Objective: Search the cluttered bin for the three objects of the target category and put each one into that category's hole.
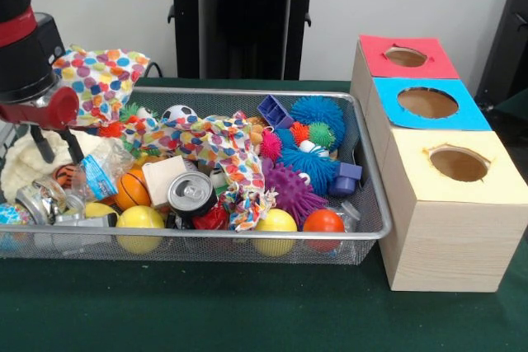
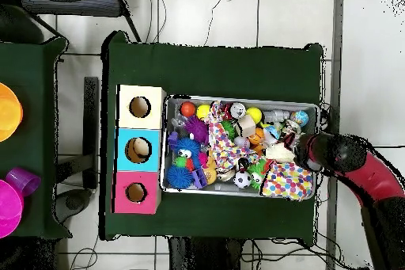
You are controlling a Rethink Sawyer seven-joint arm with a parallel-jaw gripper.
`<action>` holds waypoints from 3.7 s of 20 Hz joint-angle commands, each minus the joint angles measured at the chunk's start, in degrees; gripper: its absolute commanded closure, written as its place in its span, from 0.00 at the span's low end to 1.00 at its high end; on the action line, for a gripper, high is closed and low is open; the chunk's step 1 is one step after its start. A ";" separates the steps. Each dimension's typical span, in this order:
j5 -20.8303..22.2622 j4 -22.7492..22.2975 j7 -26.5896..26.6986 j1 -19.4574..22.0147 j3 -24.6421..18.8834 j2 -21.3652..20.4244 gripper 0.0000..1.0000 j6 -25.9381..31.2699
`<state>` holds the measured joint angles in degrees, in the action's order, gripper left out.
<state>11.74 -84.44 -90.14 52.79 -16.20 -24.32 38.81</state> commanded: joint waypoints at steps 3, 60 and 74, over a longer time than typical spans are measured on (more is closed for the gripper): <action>-3.56 -5.55 -3.97 1.30 -4.96 1.34 0.00 -2.53; -10.11 -11.42 -4.59 -0.15 -8.82 2.58 0.00 -13.45; -7.54 -9.33 -4.56 -2.45 -6.90 2.87 0.00 -15.77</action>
<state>3.41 -94.49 -90.12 51.92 -18.97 -25.36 29.77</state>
